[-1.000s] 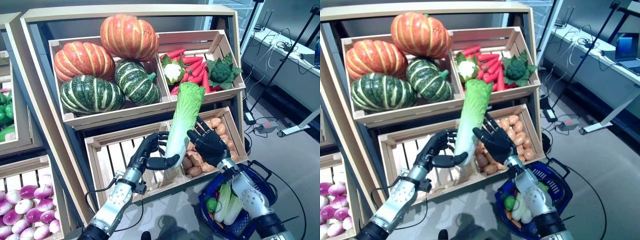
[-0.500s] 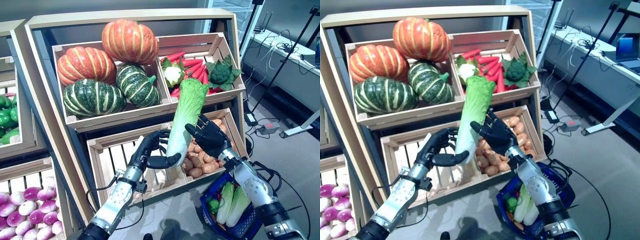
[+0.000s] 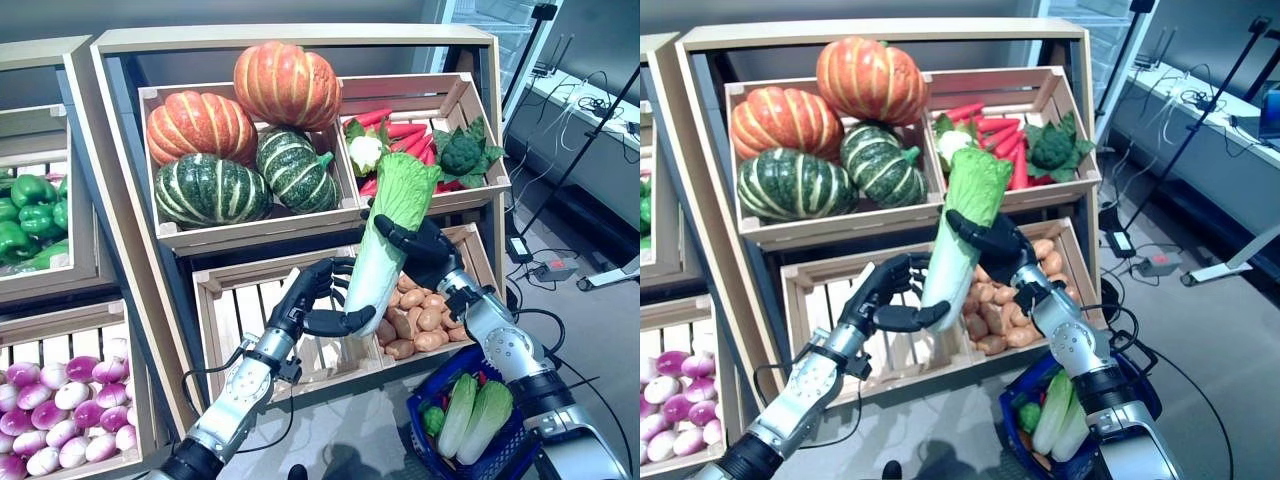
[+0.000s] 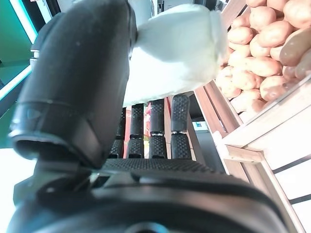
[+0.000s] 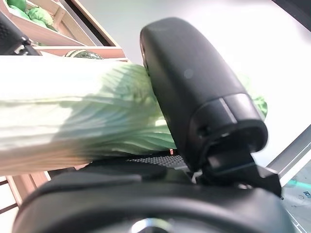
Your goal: Put vegetables into the basket
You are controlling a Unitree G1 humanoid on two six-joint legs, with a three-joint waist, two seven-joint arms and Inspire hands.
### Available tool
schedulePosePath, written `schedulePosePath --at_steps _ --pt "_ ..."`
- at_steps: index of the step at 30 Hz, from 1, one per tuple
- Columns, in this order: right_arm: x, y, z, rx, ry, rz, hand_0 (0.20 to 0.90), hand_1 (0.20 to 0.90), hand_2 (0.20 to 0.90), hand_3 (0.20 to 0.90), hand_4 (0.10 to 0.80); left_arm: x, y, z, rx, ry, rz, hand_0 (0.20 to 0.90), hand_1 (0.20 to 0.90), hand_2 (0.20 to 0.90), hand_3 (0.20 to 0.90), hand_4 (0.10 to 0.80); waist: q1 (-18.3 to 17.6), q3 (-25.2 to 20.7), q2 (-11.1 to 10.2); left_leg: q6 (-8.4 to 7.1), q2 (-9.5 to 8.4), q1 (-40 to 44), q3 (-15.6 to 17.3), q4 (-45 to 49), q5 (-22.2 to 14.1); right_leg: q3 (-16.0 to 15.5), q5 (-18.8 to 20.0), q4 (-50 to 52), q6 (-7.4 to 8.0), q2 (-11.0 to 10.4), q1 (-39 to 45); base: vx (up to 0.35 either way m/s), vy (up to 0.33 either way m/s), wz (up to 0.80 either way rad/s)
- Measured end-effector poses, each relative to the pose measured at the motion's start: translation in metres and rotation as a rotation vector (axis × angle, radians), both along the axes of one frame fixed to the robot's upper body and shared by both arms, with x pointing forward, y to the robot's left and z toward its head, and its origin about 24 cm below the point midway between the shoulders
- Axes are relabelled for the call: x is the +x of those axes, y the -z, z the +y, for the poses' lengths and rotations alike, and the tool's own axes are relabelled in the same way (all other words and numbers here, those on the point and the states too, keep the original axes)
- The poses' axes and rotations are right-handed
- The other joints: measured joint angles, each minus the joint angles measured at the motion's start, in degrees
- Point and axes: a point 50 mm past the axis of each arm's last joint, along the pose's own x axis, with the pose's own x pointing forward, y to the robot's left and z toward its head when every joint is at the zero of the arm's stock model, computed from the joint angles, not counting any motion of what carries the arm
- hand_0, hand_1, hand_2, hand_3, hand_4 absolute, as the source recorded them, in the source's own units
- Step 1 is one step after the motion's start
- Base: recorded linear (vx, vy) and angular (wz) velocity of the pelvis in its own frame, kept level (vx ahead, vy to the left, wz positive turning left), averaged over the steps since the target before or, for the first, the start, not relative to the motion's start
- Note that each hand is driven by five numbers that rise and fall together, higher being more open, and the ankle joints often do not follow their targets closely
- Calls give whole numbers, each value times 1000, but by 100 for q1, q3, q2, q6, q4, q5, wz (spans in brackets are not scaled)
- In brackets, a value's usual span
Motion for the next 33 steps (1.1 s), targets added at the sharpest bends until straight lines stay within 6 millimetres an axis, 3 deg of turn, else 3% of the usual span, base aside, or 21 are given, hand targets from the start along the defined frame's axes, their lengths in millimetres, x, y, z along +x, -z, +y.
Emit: schedulePosePath --at_steps 12,13,14,25,33 --pt "0 -2 -2 3 17 -18 300 300 300 300 400 -2 1 -4 -20 11 -2 300 300 300 300 400 -41 -46 77 5 -4 -16 -12 -1 9 0 0 0 0 -2 -10 -20 1 1" --pt "0 -2 -2 2 17 -18 300 300 300 300 400 -2 1 -4 -19 11 -2 476 476 476 476 518 -46 -46 77 5 -4 -17 -11 -1 9 1 0 0 0 -3 -10 0 0 0" --pt "0 -2 -2 2 18 -18 300 300 300 300 400 -2 1 -4 -18 11 -2 900 900 900 900 800 -53 -46 77 5 -5 -17 -10 -1 9 1 0 0 0 -4 -10 0 0 0" --pt "1 8 -17 -1 100 20 300 300 300 300 400 -4 3 -9 -8 25 6 900 900 900 900 800 -108 -47 75 7 4 -17 48 -1 5 35 1 1 1 -7 -33 0 1 0" --pt "-21 46 -59 -20 251 148 300 300 300 300 400 -7 12 -2 16 -16 39 900 900 900 900 800 -208 -47 55 30 1 -24 173 -3 -16 135 11 1 17 -20 -90 1 -4 -6"
